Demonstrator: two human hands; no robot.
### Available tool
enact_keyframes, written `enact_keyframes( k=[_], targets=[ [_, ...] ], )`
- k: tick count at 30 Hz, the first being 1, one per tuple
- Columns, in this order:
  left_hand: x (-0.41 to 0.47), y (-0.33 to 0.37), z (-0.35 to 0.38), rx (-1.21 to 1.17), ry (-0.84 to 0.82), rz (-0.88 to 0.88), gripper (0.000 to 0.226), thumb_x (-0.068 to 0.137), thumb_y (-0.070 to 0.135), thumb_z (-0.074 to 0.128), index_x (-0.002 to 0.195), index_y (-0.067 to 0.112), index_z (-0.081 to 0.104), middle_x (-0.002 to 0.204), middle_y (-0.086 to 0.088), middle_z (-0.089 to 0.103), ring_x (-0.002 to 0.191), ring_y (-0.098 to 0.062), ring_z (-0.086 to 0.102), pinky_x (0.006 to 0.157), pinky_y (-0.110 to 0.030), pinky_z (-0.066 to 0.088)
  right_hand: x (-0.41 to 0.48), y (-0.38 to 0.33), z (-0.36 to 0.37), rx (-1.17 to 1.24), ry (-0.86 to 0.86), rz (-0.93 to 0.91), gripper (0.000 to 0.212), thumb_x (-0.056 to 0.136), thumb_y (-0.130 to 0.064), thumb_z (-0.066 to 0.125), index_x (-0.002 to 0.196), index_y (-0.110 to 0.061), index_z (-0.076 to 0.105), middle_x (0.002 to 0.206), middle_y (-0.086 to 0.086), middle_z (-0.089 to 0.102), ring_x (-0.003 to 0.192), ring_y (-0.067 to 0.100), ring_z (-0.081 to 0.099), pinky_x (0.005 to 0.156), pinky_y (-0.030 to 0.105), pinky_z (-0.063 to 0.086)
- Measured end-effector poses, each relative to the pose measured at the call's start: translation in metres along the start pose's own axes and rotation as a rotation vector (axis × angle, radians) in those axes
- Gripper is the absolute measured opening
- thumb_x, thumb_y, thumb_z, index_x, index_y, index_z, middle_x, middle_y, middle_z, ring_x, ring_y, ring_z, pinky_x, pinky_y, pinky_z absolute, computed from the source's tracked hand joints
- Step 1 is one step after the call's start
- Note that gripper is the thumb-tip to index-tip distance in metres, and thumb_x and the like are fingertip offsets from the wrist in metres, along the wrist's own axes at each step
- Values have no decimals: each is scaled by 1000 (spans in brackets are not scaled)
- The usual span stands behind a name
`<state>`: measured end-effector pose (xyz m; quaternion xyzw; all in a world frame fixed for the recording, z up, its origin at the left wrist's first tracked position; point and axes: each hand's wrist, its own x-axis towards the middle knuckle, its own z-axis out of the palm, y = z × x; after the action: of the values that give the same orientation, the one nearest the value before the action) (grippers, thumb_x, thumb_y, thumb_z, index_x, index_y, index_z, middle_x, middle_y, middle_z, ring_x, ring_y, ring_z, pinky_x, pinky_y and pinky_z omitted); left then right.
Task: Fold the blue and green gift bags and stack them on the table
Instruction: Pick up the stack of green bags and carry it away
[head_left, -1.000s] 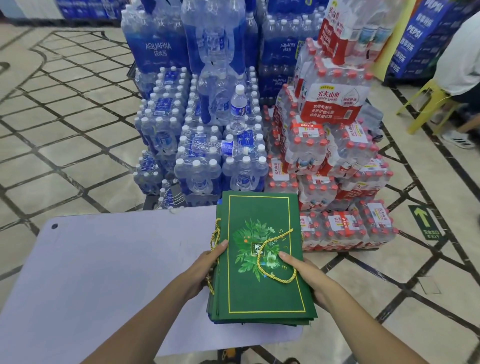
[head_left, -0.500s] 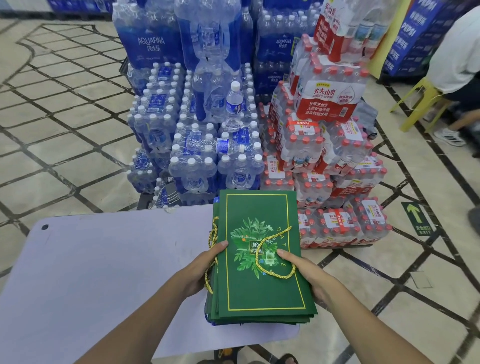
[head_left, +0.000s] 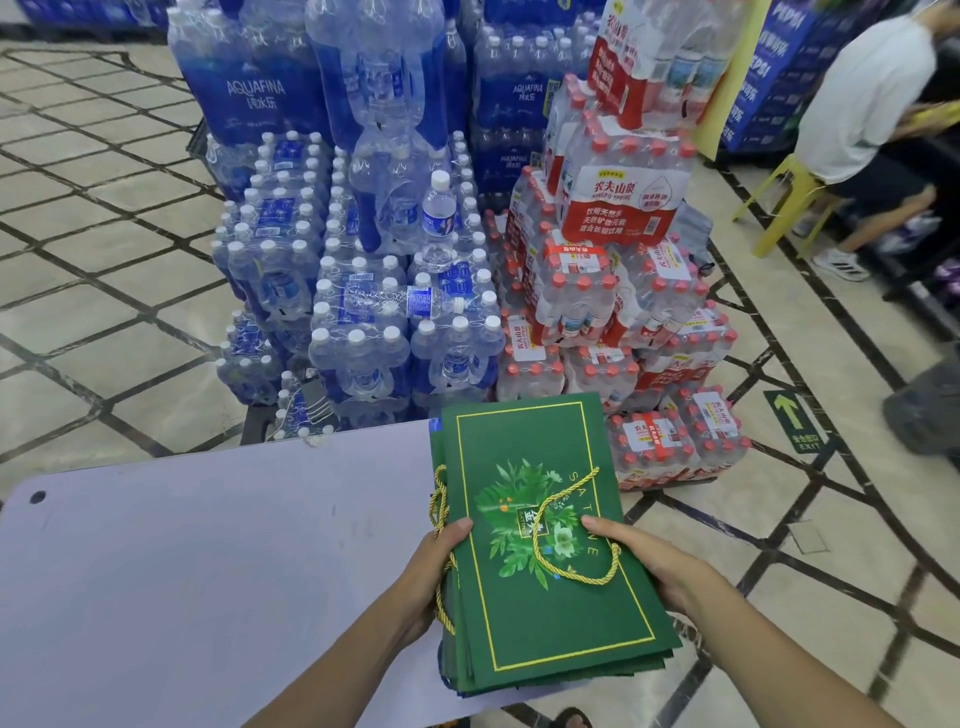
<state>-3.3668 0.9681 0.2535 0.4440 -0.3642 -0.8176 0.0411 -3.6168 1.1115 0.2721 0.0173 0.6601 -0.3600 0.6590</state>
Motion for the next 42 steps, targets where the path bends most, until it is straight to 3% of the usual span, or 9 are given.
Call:
enact_keyframes(
  k=[5, 10, 14, 16, 22, 25, 30, 35, 42],
  targets=[
    [6, -4, 2, 78, -6, 9, 64, 89, 59, 62, 133, 14, 66, 120, -14, 75, 112, -33, 72, 100, -49, 56, 2, 8, -2, 46, 15, 7, 56, 80, -41, 79, 120, -3, 73, 114, 22, 74, 91, 35, 75, 83, 45, 60],
    [4, 5, 0, 144, -27, -89, 49, 100, 64, 47, 127, 28, 66, 113, -4, 78, 102, -23, 76, 78, -36, 62, -2, 9, 3, 87, 3, -14, 55, 82, -40, 79, 123, -4, 72, 116, 21, 74, 92, 35, 75, 84, 46, 60],
    [3, -3, -2, 86, 2, 4, 64, 85, 56, 74, 138, 28, 52, 120, -3, 75, 108, -27, 74, 89, -45, 61, -6, 11, 6, 120, -4, -60, 45, 91, -32, 74, 128, -7, 66, 113, 20, 75, 85, 33, 76, 72, 43, 62],
    [3, -3, -7, 87, -9, 23, 71, 77, 47, 79, 138, 29, 48, 121, -3, 75, 108, -28, 74, 87, -45, 62, -7, 11, 9, 102, 8, -68, 49, 90, -32, 76, 130, -7, 65, 114, 20, 75, 88, 33, 76, 75, 44, 62],
    [6, -11, 4, 91, 103, 88, 39, 98, 34, 67, 134, 28, 53, 115, -5, 76, 100, -27, 76, 84, -45, 63, -6, 18, 18, 100, 22, -91, 44, 93, -33, 72, 128, -8, 66, 110, 17, 76, 88, 31, 76, 73, 41, 63],
    [-3, -13, 9, 125, 79, 157, 45, 93, 39, 73, 134, 29, 57, 117, -2, 76, 104, -26, 75, 93, -51, 60, 0, 31, 18, 92, 60, -186, 55, 84, -38, 80, 132, -18, 61, 116, 14, 75, 102, 33, 74, 86, 47, 61],
    [-11, -11, 10, 198, 73, 241, 39, 93, 28, 75, 128, 28, 59, 111, -2, 78, 100, -26, 76, 89, -49, 61, -3, 44, 13, 20, 65, -309, 88, 56, -44, 94, 133, -26, 55, 116, 6, 76, 105, 29, 74, 97, 50, 57],
    [-14, -4, 40, 303, 18, 302, 50, 85, 34, 84, 127, 31, 58, 113, 3, 77, 101, -22, 75, 90, -46, 61, -22, 63, -13, 75, 64, -400, 85, 59, -40, 93, 133, -25, 55, 118, 4, 76, 107, 28, 73, 97, 47, 57],
    [8, -27, 130, 484, -110, 294, 86, 65, 56, 91, 138, 32, 50, 124, 3, 73, 109, -19, 73, 95, -47, 58, -76, 106, -102, 200, 142, -506, 75, 66, -30, 88, 133, -22, 54, 116, 2, 76, 103, 25, 74, 82, 35, 60]
  ],
)
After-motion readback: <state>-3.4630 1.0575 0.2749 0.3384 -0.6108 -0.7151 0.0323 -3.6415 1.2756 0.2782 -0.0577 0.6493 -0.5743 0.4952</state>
